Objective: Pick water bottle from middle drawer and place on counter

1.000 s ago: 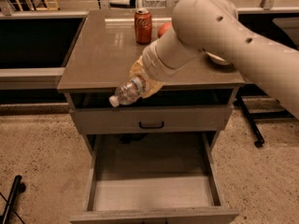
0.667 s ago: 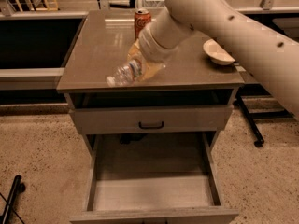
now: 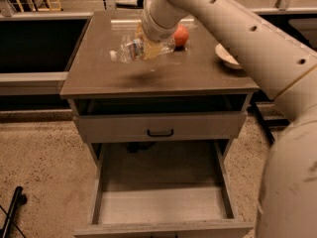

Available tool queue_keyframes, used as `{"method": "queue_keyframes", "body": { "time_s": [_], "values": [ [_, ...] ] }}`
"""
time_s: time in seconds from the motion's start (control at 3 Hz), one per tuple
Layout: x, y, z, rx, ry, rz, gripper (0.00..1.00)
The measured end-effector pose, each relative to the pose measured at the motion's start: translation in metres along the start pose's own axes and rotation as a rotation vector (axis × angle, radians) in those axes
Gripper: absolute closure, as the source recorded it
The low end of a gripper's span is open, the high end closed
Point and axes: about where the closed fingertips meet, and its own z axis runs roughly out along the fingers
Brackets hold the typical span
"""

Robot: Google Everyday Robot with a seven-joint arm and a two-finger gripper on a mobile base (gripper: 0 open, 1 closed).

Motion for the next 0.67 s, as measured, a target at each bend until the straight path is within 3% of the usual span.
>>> {"method": "queue_keyframes", "body": {
  "time_s": [0.33,0.67],
  "values": [
    [0.0122,-0.0130,0.0298,-0.033,0.038,0.067,0.42],
    [0.0115,-0.0142,0.0303,-0.034,0.037,0.067,0.19]
  ]
}}
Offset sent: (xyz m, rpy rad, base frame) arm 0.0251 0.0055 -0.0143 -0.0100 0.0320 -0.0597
